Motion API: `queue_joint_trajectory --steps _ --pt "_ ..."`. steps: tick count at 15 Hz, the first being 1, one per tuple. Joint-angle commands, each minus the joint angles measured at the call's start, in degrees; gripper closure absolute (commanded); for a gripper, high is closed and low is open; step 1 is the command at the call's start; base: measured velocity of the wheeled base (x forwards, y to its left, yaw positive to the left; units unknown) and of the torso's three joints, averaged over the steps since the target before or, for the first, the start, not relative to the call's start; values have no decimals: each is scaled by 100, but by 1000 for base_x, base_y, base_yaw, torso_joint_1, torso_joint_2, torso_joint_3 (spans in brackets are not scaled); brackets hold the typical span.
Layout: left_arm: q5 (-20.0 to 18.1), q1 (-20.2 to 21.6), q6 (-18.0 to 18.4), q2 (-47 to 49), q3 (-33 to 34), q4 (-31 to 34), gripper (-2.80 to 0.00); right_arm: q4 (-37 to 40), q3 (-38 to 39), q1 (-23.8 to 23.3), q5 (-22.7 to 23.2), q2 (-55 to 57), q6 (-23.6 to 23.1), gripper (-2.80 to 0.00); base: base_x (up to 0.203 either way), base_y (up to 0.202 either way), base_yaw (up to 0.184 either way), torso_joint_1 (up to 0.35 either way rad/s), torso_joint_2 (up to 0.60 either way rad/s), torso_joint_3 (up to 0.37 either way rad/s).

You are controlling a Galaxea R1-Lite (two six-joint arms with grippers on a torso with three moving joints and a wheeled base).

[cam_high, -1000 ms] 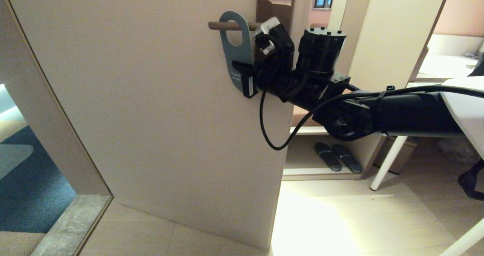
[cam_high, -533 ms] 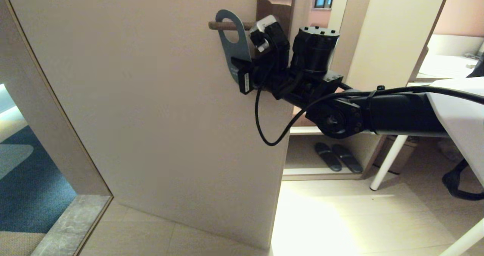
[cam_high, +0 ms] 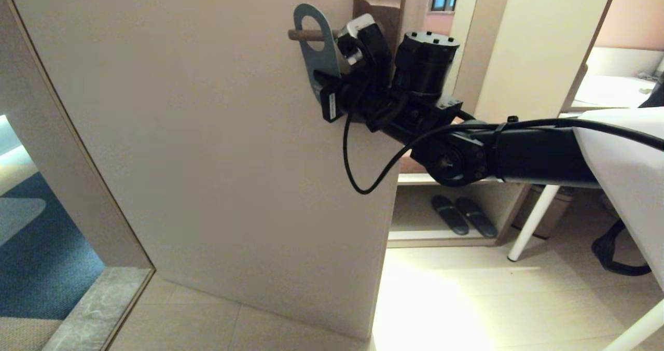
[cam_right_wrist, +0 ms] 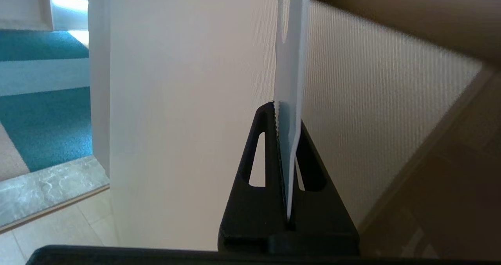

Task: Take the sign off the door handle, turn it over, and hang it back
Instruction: Take down the sign

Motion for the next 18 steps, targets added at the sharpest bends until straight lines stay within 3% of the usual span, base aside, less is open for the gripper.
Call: queue_joint_trajectory --steps 1,18 --pt "2 1 0 -3 0 -6 0 -24 -78 61 5 53 0 0 0 0 0 0 0 0" --pt "2 1 0 -3 0 2 0 -278 -332 379 41 300 36 0 0 0 0 0 0 0"
